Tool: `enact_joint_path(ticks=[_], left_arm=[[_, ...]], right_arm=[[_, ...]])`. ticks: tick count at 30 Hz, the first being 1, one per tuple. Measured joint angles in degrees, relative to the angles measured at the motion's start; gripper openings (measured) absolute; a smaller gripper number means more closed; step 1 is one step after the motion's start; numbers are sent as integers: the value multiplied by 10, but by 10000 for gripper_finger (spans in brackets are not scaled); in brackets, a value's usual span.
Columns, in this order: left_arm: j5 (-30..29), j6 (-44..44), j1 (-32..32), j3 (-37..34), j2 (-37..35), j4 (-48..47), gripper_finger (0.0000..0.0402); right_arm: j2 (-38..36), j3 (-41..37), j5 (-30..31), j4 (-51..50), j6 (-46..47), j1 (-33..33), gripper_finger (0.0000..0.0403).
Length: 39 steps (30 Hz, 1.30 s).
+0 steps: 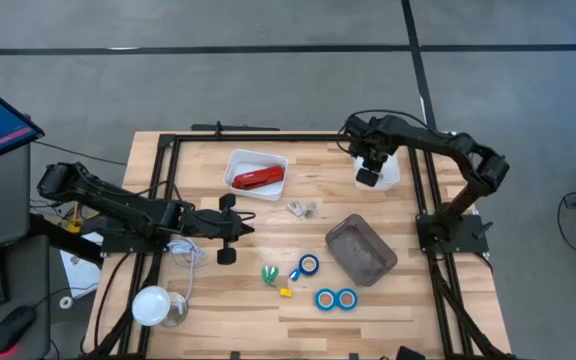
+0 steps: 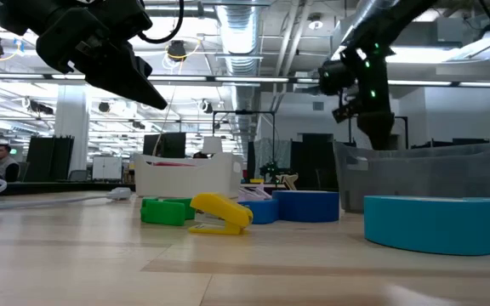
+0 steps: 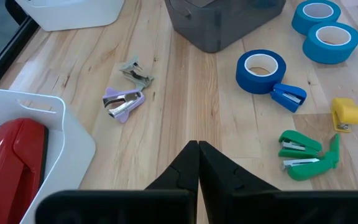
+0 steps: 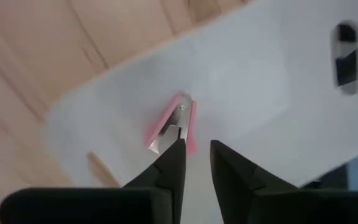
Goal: Pick and place Stapler, Stapler remover, tape
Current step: Put the purple staple remover into the right white bin
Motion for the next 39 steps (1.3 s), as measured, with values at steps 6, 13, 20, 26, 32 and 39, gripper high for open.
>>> enact_joint_path(ticks=[6, 13, 20, 26, 32, 39], left_arm=[[0, 0, 0, 0, 0, 3, 2], [0, 5, 0, 0, 0, 5, 2], [0, 5, 0, 0, 0, 6, 2], [0, 9, 0, 0, 0, 10, 2], [0, 10, 0, 0, 0, 14, 2], [-16, 11, 0, 0, 0, 18, 2]], right_arm=[[-1, 87, -36, -38, 40, 51, 65], [1, 109, -202, 20, -91, 129, 65], [1, 109, -96, 109, -176, 177, 56], [1, 109, -97, 114, -238, 177, 6], [1, 109, -88, 171, -296, 189, 5], [2, 113, 29, 183, -373, 197, 1]])
